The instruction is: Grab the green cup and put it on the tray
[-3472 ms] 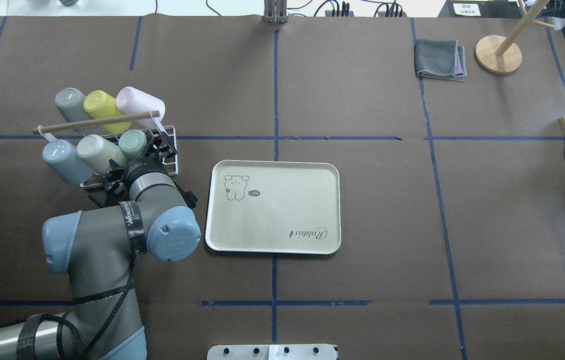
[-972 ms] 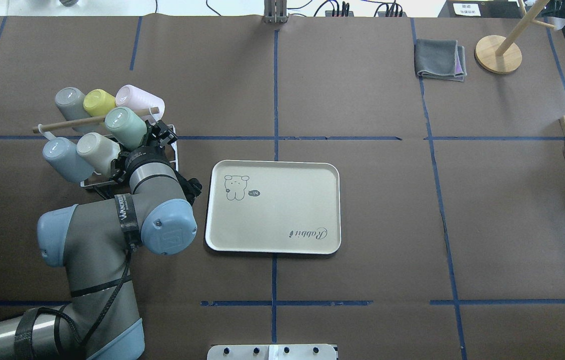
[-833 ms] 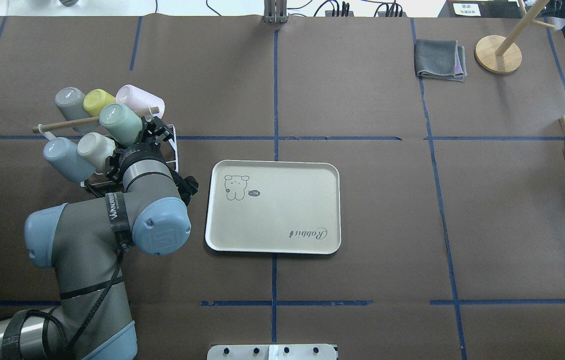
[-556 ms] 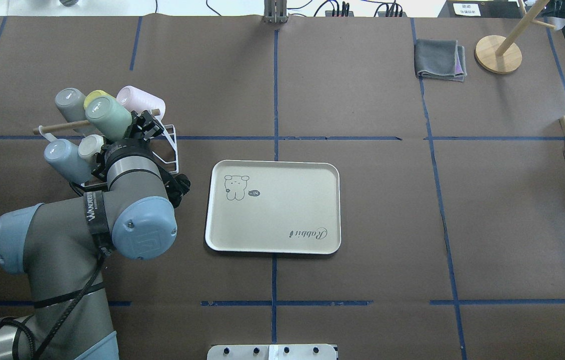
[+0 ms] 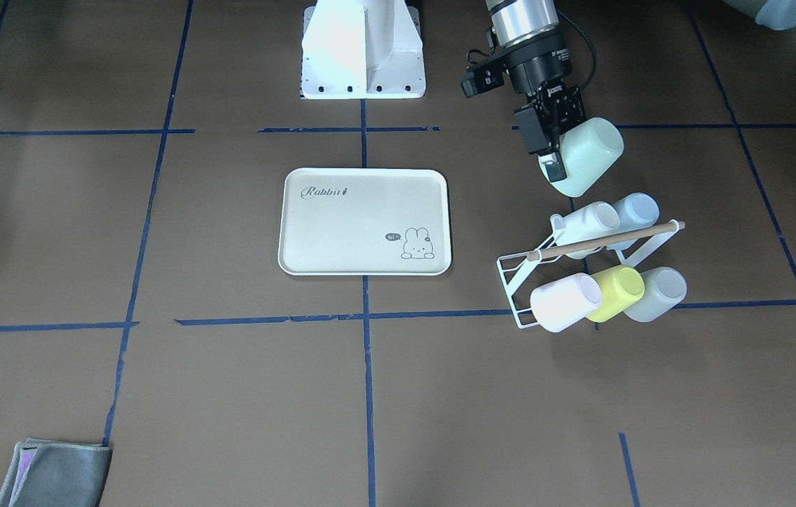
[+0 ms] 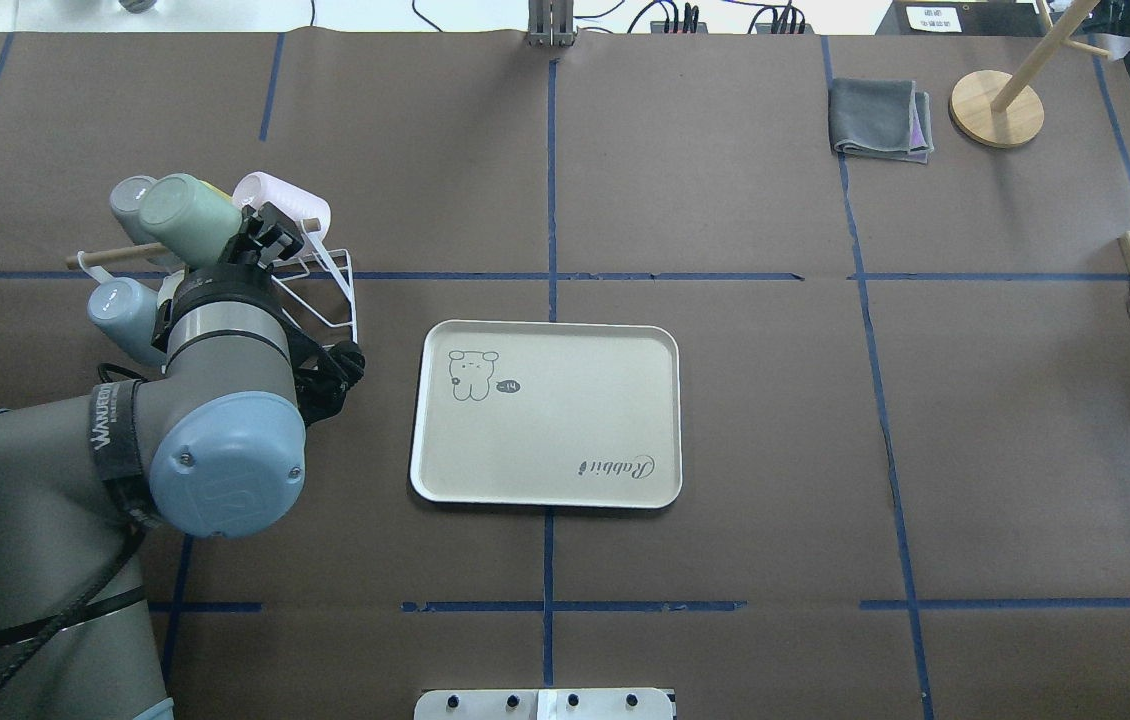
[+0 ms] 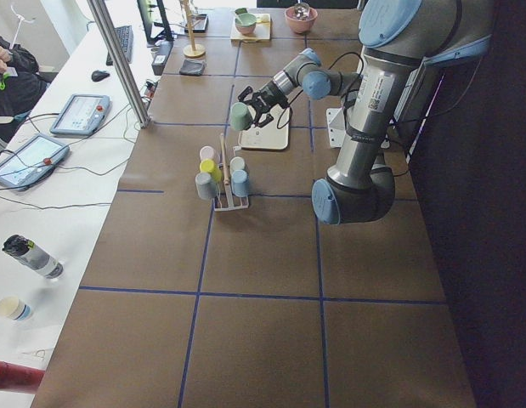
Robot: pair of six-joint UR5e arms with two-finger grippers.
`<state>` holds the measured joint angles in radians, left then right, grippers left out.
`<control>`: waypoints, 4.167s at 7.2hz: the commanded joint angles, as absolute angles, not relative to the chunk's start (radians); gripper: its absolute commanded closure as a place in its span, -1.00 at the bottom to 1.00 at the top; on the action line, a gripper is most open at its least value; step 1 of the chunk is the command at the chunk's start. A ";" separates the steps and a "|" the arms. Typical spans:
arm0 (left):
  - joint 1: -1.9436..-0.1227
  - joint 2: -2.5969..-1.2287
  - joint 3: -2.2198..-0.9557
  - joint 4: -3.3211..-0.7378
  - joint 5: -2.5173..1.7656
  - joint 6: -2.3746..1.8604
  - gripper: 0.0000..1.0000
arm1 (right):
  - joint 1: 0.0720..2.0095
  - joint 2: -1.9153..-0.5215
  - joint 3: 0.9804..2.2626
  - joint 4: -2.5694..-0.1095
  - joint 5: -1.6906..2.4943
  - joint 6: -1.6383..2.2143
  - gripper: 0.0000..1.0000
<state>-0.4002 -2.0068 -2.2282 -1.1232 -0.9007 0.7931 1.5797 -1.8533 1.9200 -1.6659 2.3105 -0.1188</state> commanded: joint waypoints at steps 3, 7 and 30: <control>-0.433 -2.016 -2.309 -1.317 -1.168 0.195 -0.50 | 1.578 -1.853 1.919 -1.666 2.310 -0.120 -1.00; -0.430 -2.016 -2.269 -1.703 -1.229 -0.267 -0.54 | 1.578 -1.852 1.917 -1.666 2.310 -0.118 -1.00; -0.264 -2.157 -1.410 -2.704 -1.068 -0.618 -0.74 | 1.578 -1.845 1.910 -1.666 2.312 -0.118 -1.00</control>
<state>-0.2639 -2.1570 -1.4108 -2.7041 -1.0676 -0.6182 1.5785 -1.8456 1.9099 -1.6665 2.3108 -0.1185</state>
